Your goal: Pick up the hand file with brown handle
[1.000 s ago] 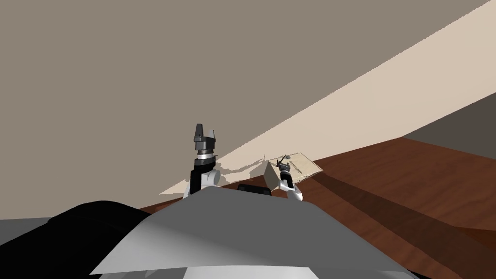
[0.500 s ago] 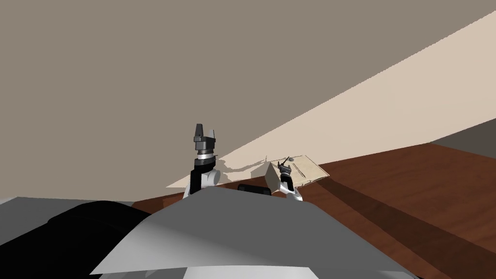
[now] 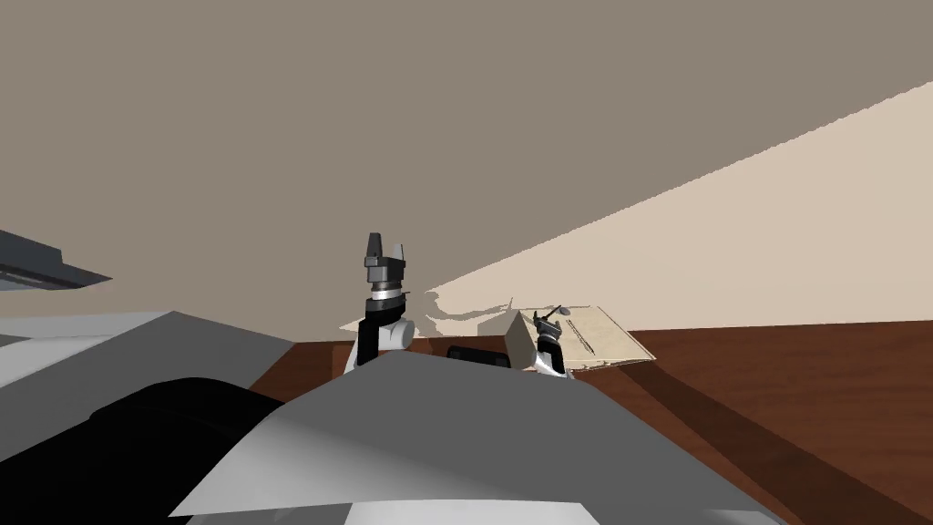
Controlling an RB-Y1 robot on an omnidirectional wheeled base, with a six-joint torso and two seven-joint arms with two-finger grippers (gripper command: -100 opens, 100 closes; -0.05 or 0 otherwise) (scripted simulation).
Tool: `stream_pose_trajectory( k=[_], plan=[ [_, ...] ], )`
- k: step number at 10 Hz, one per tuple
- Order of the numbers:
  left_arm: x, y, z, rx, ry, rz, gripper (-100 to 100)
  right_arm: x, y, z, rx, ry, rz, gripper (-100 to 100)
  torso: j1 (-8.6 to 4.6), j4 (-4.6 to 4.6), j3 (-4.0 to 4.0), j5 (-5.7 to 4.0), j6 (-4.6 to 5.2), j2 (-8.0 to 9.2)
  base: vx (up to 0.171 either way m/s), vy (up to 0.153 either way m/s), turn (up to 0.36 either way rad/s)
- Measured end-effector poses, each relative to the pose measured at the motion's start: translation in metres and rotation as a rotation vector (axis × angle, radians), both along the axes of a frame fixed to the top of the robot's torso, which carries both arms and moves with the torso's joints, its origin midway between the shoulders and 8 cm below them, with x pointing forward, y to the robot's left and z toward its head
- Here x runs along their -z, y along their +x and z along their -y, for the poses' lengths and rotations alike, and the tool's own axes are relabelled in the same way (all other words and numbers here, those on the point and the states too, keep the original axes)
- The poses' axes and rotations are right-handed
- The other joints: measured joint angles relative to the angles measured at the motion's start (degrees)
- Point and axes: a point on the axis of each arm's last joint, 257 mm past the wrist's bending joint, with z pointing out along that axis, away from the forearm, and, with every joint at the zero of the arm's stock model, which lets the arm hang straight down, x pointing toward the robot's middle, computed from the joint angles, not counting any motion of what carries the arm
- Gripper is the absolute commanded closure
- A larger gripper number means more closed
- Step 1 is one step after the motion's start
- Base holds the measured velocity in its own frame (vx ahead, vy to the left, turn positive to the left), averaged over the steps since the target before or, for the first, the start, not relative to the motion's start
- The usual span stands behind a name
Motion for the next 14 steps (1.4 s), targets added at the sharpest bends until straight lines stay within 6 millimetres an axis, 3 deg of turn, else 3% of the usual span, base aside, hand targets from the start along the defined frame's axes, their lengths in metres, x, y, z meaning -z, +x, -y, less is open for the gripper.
stream_pose_trajectory(
  k=[2,3,6,9,10,14],
  plan=[
    [0.000,0.000,0.000,0.000,0.000,0.000,0,0.007,-0.031,0.032,0.084,0.004,-0.004,-100,-0.05,0.00,-0.01,-0.01,-0.01,-0.02,0.008,-0.019,0.330],
    [0.000,0.000,0.000,0.000,0.000,0.000,0,0.011,-0.042,0.037,0.104,0.007,-0.015,-100,-0.04,-0.01,-0.01,-0.01,0.04,-0.02,0.004,-0.005,-0.009],
    [0.000,0.000,0.000,0.000,0.000,0.000,0,0.001,-0.054,0.051,0.135,-0.002,-0.005,-100,0.04,0.00,0.00,0.01,0.00,0.00,0.002,-0.001,0.234],
    [0.000,0.000,0.000,0.000,0.000,0.000,0,-0.005,-0.095,0.088,0.229,-0.014,0.001,-100,-0.05,0.00,-0.01,-0.01,0.06,-0.01,0.004,-0.016,0.203],
    [0.000,0.000,0.000,0.000,0.000,0.000,0,-0.005,-0.096,0.088,0.230,-0.015,0.001,100,-0.02,0.00,-0.01,-0.01,0.05,-0.02,0.000,0.000,0.000],
    [0.000,0.000,0.000,0.000,0.000,0.000,0,-0.006,-0.096,0.089,0.231,-0.015,0.001,100,0.02,-0.01,-0.02,-0.02,0.03,-0.04,0.000,0.000,0.000]
  ],
)
